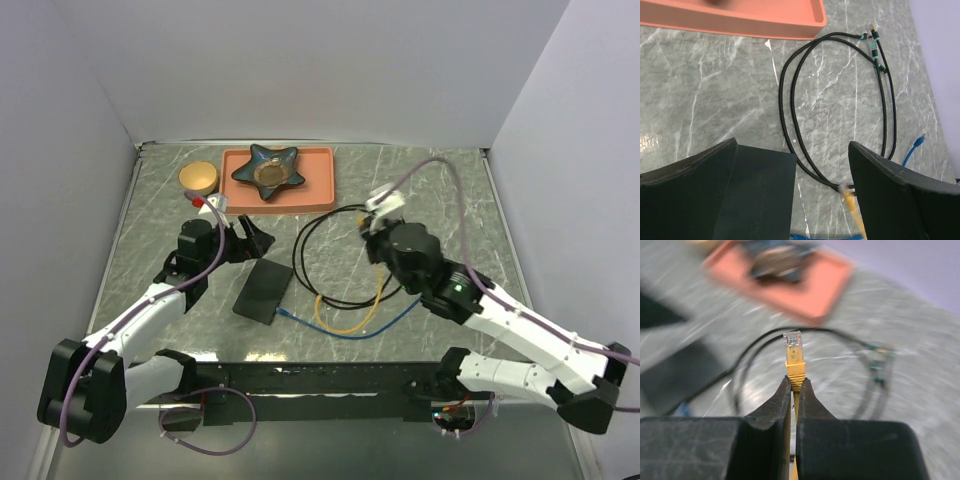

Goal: Insert the plug into the switch port

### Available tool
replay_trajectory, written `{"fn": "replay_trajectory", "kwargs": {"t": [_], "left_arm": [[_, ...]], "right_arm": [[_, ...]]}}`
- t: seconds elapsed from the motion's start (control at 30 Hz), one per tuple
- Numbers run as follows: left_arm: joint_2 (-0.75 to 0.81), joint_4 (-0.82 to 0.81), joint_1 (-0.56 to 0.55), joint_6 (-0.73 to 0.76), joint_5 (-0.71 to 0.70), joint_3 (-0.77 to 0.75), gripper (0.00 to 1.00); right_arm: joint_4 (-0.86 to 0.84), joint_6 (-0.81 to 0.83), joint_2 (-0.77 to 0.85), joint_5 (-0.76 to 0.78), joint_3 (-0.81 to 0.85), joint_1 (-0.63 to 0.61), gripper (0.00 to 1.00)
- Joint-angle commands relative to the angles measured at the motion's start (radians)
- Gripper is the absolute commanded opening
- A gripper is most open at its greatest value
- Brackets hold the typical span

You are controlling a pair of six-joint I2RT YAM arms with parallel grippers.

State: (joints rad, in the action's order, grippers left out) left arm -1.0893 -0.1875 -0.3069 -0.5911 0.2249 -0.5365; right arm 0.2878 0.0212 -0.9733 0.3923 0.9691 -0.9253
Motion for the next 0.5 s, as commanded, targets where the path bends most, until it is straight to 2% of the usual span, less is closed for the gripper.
{"fn": "replay_trajectory", "kwargs": {"t": [0.0, 0.03, 0.1, 0.23, 0.4, 0.47], "left_arm": [[0.025, -0.053, 0.009, -0.004, 0.034, -0.002, 0.99], [0.025, -0.056, 0.009, -0.006, 0.034, 0.003, 0.99], [0.023, -0.055, 0.012, 0.0, 0.031, 0.003, 0.98], [0.008, -0.055, 0.017, 0.01, 0.037, 0.004, 0.98], [-0.026, -0.038, 0.058, 0.001, 0.057, 0.01, 0.99], [-0.035, -0.05, 0.09, -0.006, 0.088, 0.021, 0.99]], "right_arm": [[0.054, -0.087, 0.044, 0.471, 0.03, 0.035, 0.0], [0.079, -0.111, 0.047, 0.555, 0.029, 0.048, 0.0], [0.108, -0.176, 0.061, 0.603, 0.016, 0.087, 0.0], [0.099, -0.167, 0.033, 0.579, -0.009, 0.141, 0.0], [0.238, -0.216, -0.247, 0.496, 0.075, 0.129, 0.0], [0.217, -0.182, -0.36, 0.444, 0.072, 0.094, 0.0]]}}
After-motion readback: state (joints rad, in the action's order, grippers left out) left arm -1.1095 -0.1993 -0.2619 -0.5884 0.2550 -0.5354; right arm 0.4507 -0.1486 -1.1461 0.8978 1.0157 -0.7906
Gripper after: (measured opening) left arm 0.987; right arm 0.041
